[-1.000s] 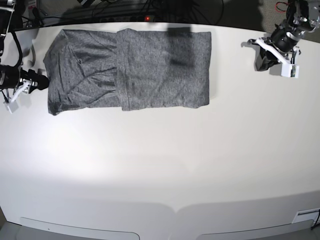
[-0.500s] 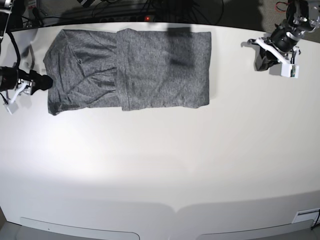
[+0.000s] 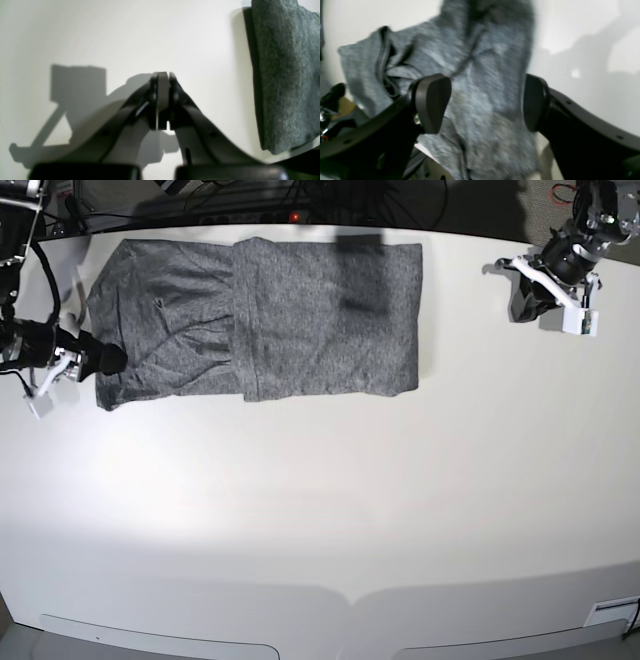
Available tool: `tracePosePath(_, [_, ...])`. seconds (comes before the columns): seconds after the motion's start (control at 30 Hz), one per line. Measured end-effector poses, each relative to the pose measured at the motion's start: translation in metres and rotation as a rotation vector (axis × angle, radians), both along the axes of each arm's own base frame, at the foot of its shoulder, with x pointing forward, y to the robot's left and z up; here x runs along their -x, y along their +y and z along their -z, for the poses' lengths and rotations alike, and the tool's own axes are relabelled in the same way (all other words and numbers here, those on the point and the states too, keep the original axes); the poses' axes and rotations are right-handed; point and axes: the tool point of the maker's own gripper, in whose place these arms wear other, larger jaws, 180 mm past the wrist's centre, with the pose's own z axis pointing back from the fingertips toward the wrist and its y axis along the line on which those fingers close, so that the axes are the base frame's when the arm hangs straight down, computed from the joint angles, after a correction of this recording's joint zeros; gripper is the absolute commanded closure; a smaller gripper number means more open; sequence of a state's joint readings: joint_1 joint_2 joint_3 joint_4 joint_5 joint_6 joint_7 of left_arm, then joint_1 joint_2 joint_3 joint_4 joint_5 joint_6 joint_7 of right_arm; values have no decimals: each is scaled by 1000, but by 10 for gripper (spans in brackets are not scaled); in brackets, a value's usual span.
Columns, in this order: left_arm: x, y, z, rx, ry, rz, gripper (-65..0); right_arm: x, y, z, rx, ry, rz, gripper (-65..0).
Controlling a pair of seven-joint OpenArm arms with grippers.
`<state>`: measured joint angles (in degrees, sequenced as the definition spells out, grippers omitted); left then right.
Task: Fold the T-shirt properly
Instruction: 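Move the right gripper back toward the folded shirt's edge, then grasp the end of the grey shirt strip with the right gripper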
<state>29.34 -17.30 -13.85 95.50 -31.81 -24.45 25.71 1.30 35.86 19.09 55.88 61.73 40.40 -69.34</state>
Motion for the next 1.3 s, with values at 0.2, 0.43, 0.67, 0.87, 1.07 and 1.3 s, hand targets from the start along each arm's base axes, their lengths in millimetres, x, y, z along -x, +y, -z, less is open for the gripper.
tracePosePath(0.2, [0,0,0,0,0,0,0,4,17,2,-53,21,-24,-466])
tracePosePath(0.43, [0,0,0,0,0,0,0,8,12,4,-25,46,-42,-466])
tracePosePath(0.67, [0,0,0,0,0,0,0,18,-4,3,27,75,-55,-466])
tracePosePath(0.87, [0,0,0,0,-1,0,0,27,-19,4,81,108,-65,-465])
tracePosePath(1.07, [0,0,0,0,-3,-1,0,29,-9,12,96,129,-125,-415])
tracePosePath(1.3, [0,0,0,0,-3,-1,0,39,23,21,51,183,-262,-415])
